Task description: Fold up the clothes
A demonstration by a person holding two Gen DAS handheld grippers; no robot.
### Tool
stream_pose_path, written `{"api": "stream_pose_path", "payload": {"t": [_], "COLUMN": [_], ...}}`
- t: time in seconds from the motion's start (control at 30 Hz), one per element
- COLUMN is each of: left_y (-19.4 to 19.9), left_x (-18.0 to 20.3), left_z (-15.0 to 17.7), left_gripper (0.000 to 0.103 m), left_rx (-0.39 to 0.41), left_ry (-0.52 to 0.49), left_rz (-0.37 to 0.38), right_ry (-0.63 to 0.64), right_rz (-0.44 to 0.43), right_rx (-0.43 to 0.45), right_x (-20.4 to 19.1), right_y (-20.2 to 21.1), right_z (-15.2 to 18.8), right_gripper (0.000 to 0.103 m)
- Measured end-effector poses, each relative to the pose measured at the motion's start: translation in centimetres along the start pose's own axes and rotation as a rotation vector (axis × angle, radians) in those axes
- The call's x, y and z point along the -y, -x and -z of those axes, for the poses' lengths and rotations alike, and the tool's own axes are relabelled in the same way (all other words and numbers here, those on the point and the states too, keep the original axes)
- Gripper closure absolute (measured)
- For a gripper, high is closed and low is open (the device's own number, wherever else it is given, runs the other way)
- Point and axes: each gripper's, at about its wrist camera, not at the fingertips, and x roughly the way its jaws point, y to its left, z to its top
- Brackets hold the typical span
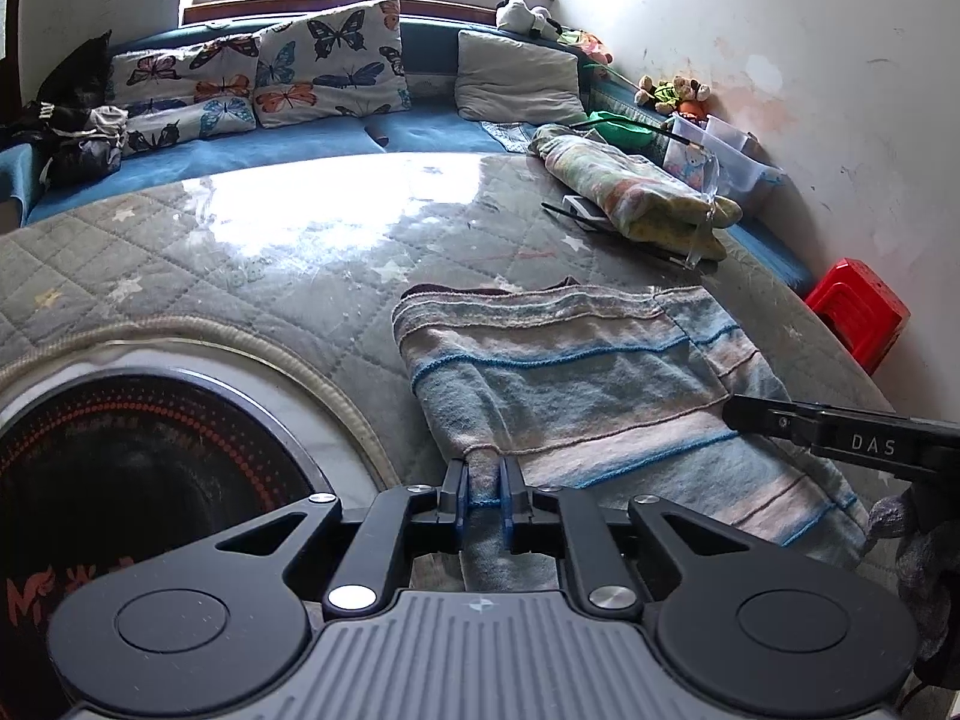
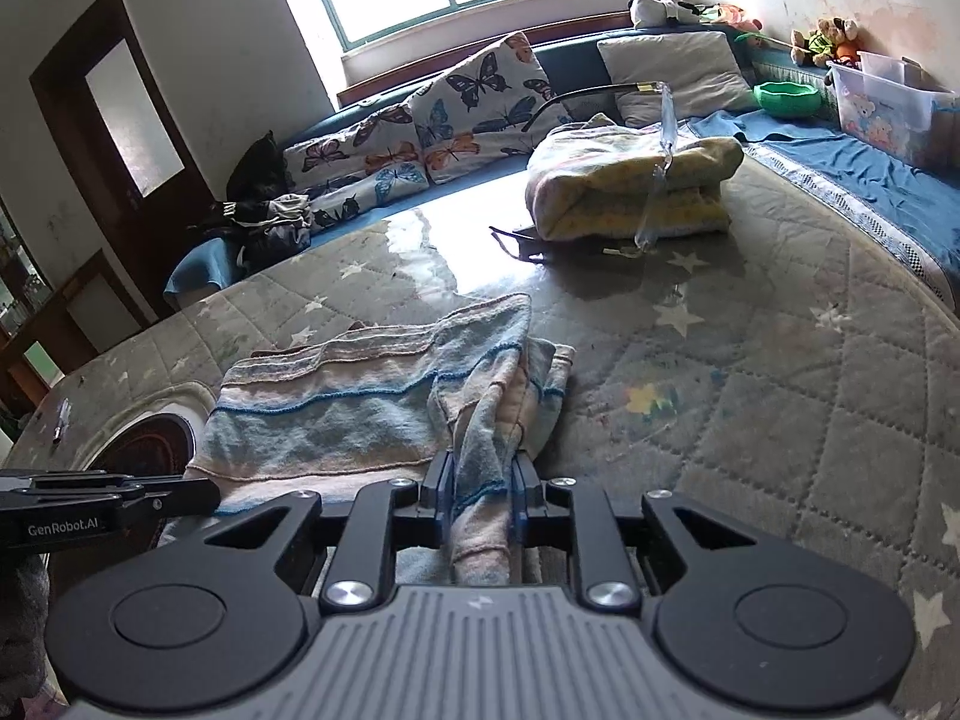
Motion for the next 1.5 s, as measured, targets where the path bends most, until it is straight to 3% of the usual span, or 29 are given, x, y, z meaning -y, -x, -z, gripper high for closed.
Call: {"api": "stream_pose_path", "payload": {"t": [0.47,0.6,0.8,0.93,1.13,1.5], "left_y": [-0.9,-0.8,-0.1,-0.1,0.0,-0.1], "left_x": [1.8,1.4,1.2,1.1,0.6,0.1], "left_z": [-0.1,-0.2,-0.3,-0.4,-0.3,-0.2], "left_gripper": [0.091,0.085,0.085,0.085,0.083,0.081], "left_rx": [-0.004,-0.007,0.012,0.015,0.014,0.012], "left_ry": [-0.024,-0.010,-0.011,-0.008,0.000,0.016], "left_rz": [0.029,0.027,0.018,0.014,0.019,0.038], "right_ry": [-0.005,-0.010,-0.012,0.015,-0.025,-0.006], "right_rz": [0.076,0.092,0.071,0.035,0.067,0.069], "right_rx": [0.023,0.067,0.138,0.099,0.052,0.035], "right_x": [1.3,1.1,0.7,0.1,1.5,0.6], "right_y": [1.1,1.9,3.0,1.8,-0.3,-3.1], "right_z": [-0.1,-0.6,-1.7,-1.7,-1.6,-3.5], "right_gripper": [0.083,0.082,0.082,0.083,0.087,0.087]}}
